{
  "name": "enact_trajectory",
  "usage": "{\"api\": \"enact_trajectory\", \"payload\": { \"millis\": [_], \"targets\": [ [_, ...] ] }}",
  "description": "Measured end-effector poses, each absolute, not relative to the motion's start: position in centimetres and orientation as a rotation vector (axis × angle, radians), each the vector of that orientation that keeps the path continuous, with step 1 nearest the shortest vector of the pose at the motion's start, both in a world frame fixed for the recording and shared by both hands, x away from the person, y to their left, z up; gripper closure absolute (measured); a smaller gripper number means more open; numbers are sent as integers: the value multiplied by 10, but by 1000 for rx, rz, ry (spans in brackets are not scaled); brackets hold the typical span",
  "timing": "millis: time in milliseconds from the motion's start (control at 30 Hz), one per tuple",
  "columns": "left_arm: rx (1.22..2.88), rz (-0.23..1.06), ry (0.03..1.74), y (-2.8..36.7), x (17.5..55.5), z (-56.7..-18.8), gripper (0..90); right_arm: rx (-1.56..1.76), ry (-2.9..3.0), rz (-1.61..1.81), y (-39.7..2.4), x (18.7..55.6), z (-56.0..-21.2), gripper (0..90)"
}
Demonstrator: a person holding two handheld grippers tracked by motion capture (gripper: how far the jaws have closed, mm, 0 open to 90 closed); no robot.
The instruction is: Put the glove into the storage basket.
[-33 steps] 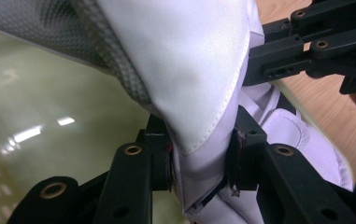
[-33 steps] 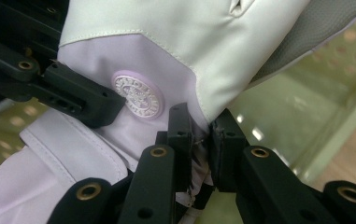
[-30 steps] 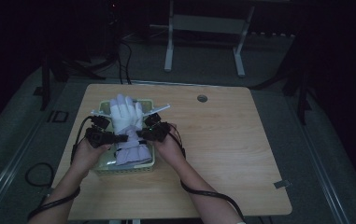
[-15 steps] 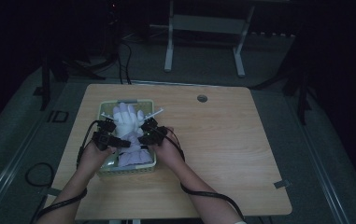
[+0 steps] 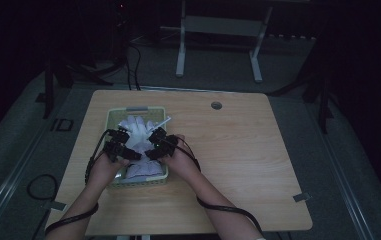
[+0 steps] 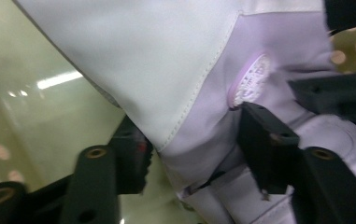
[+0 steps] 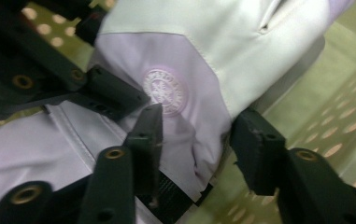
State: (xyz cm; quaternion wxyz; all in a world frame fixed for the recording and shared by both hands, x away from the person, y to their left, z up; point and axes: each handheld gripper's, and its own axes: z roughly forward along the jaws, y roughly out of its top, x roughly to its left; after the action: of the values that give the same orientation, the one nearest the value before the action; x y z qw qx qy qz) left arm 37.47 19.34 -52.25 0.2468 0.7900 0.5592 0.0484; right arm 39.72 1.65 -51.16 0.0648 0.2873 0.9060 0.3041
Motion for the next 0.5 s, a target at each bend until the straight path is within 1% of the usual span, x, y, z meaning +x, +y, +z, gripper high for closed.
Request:
{"api": "enact_trajectory", "payload": {
  "millis": [67,100,167,233,300,400,500],
  "targets": [
    [2131,162,1503,196,372,-521,323,875,2727,980,10,398,-508,442],
    [2116,182,1483,197,370,-519,249,867,2724,1040,5,398,-506,405],
    [2099,220,1433,196,367,-515,162,845,2692,1121,-4,400,-500,385],
    [2062,258,1385,194,362,-511,99,847,2664,1189,-14,401,-494,316],
    [2037,299,1323,191,357,-505,2,844,2646,1247,-24,403,-489,291],
    [1981,366,1281,189,348,-496,2,813,2659,1297,-38,404,-486,189],
    [1950,421,1229,184,340,-491,2,794,2646,1298,-52,404,-486,172]
  ]
}}
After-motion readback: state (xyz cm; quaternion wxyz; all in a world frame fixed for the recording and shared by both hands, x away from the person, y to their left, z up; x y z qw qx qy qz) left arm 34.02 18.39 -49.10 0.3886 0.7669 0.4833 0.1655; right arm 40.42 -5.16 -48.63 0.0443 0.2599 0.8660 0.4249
